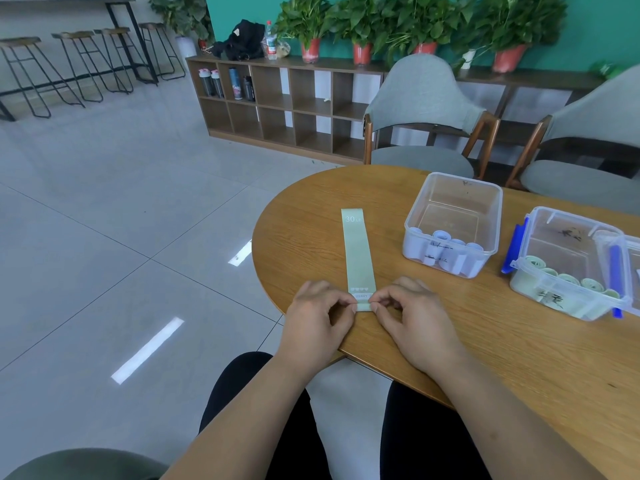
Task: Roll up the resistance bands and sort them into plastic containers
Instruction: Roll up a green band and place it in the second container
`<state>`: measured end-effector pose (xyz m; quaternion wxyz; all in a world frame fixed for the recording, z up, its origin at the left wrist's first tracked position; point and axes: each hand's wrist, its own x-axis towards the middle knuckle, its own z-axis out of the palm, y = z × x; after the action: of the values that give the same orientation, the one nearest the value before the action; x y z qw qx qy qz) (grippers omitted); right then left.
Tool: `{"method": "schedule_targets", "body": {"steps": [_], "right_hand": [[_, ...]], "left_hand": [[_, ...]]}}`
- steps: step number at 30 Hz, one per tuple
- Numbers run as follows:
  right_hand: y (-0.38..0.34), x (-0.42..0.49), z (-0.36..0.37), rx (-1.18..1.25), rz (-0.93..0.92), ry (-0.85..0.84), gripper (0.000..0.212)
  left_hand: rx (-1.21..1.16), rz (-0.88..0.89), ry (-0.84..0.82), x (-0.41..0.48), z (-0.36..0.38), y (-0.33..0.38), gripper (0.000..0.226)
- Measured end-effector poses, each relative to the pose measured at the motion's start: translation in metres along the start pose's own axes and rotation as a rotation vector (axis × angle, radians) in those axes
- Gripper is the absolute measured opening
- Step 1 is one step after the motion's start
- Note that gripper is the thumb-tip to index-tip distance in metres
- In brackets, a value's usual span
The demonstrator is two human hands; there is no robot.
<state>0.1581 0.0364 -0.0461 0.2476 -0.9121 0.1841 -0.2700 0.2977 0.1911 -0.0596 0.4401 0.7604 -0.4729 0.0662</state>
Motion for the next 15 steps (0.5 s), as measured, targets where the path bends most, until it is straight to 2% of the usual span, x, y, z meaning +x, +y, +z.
{"method": "schedule_targets", "body": {"steps": [15], "right_hand": [[-0.0061, -0.0040, 0.0046, -0.194, -0.059, 0.073, 0.001]], "left_hand": [[0.016, 0.014, 0.015, 0.0001, 0.0011, 0.0003, 0.008]]}}
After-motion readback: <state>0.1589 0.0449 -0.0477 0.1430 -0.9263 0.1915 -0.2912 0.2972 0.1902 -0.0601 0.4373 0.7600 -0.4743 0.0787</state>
